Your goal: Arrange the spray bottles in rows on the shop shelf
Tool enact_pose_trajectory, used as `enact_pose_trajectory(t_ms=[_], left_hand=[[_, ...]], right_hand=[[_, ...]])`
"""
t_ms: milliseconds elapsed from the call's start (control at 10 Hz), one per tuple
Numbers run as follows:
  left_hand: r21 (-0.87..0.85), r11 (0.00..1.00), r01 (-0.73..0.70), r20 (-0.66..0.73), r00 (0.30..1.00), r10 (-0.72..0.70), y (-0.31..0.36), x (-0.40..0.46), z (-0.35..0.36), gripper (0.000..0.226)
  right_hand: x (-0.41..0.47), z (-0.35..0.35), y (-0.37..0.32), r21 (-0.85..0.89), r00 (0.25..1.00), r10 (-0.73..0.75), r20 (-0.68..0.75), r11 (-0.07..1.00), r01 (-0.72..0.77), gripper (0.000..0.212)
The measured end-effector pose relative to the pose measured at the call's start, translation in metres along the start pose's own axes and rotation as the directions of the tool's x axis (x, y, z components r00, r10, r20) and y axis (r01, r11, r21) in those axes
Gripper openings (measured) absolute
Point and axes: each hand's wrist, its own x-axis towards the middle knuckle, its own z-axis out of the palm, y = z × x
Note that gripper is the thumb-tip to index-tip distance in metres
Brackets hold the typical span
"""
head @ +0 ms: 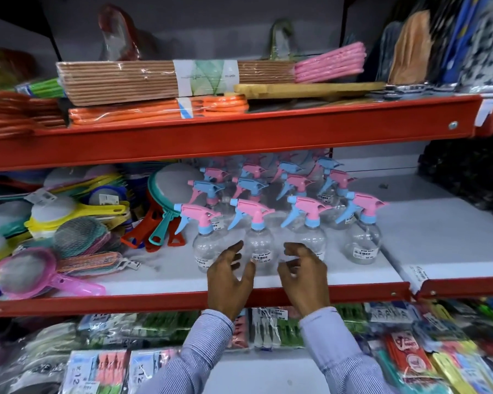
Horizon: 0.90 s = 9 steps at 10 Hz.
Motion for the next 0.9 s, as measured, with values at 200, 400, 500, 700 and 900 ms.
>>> enact_pose_trajectory(t_ms=[200,400,500,700,900], left_hand=[[-0.089,0.992,-0.092,0.027,0.995,0.094,0.048,-0.01,0.046,0.035],[-0.103,0.989,0.106,0.314,0.947,-0.069,0.063,0.0,0.095,0.069],[-0.108,0.987,0.116,0.321,0.944,-0.076,0.052,0.001,0.096,0.067],[-0.102,0.991,0.09,0.291,0.955,-0.057,0.049,-0.001,0.098,0.067],[-0.057,0.987,-0.149,0.063,0.986,0.152,0.085,-0.005,0.073,0.053]], right_hand=[[0.011,-0.065,0.036,-0.007,0.967,0.06,-0.248,0.998,-0.063,0.025],[0.036,-0.073,0.059,-0.102,0.998,0.048,0.03,0.994,-0.044,0.05],[0.035,-0.068,0.061,-0.088,0.997,0.047,0.064,0.995,-0.041,0.047],[0.033,-0.07,0.064,-0.07,0.997,0.042,0.062,0.997,-0.038,0.045],[0.008,-0.127,0.02,0.216,0.936,0.089,-0.34,0.976,-0.014,0.025]])
